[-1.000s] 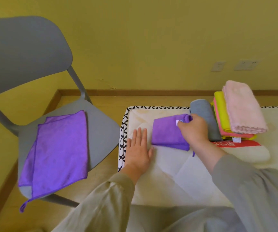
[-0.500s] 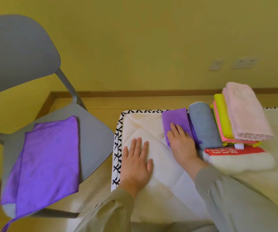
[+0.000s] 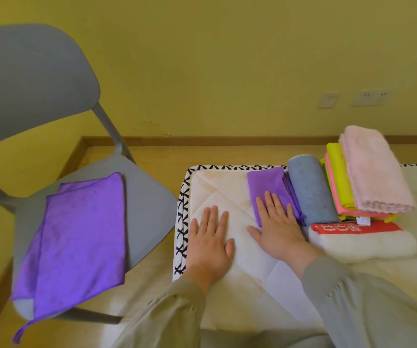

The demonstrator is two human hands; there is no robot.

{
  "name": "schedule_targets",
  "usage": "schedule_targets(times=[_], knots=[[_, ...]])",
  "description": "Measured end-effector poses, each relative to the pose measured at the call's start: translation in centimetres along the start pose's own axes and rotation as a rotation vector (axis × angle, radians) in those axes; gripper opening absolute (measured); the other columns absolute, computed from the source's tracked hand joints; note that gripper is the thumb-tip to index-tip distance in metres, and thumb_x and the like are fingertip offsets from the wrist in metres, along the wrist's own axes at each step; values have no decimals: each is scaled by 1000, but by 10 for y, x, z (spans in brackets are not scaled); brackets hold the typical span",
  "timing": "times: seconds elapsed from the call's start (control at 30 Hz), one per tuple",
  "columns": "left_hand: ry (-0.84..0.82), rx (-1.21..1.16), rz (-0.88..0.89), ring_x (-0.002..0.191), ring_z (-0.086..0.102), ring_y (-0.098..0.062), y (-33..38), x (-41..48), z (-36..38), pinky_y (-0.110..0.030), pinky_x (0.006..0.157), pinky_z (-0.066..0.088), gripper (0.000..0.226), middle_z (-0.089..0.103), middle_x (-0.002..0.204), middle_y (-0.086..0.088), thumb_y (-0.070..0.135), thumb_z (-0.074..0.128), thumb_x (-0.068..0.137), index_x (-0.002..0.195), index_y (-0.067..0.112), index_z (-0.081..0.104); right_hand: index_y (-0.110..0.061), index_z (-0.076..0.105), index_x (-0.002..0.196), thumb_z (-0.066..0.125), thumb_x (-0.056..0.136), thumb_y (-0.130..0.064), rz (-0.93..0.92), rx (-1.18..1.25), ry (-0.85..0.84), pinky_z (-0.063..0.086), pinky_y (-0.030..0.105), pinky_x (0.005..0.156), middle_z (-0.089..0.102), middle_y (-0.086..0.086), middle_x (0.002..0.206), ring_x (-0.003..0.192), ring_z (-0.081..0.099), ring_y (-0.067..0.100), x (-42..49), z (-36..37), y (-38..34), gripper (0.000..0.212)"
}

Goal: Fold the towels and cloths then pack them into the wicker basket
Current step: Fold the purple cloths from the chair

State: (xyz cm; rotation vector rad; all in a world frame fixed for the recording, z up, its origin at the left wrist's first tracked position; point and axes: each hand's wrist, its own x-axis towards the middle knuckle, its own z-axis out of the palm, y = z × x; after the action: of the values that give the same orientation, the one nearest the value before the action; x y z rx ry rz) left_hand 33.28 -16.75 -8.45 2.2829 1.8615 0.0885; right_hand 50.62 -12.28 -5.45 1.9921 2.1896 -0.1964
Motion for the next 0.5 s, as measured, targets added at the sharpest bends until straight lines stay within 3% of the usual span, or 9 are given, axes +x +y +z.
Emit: schedule_targets(times=[0.1,0.2,0.27,0.4,0.5], knots=[[-46,20,27,135,-32,-20,-3,-2,-2,-41,110,-19,77,-20,157,-6,50,-9,80,150,21,-13,-17,-4,152,25,95,-56,31,-23,15,-5,47,116,-11,8,159,147,-10,23,-6,11,-3,75],[-87,63,52,134,-34,-19,-13,-11,-7,-41,109,-20,80,-24,156,-2,52,-15,76,150,20,-16,-7,39,143,35,85,-42,23,-25,136,13,52,112,29,17,152,141,29,31,-17,6,-20,68],[-88,87,54,137,-30,-20,-23,-19,-8,-42,110,-18,81,-25,153,1,52,-13,77,151,19,-12,-5,56,130,43,76,-39,-54,-36,193,18,51,106,45,16,143,132,44,31,-21,3,-28,65],[-34,113,-23,148,-5,-25,-56,-51,-23,-49,116,-3,64,-9,158,0,45,13,94,153,19,10,-7,54,132,31,80,-41,-150,16,214,13,46,108,42,15,146,135,40,29,-32,1,-63,66],[-98,192,-189,147,-12,-27,-98,-82,-37,-53,115,0,65,-9,160,-6,42,29,98,153,20,0,-12,26,149,15,89,-45,-227,85,160,-2,43,115,11,10,159,147,6,24,-45,0,-102,69]])
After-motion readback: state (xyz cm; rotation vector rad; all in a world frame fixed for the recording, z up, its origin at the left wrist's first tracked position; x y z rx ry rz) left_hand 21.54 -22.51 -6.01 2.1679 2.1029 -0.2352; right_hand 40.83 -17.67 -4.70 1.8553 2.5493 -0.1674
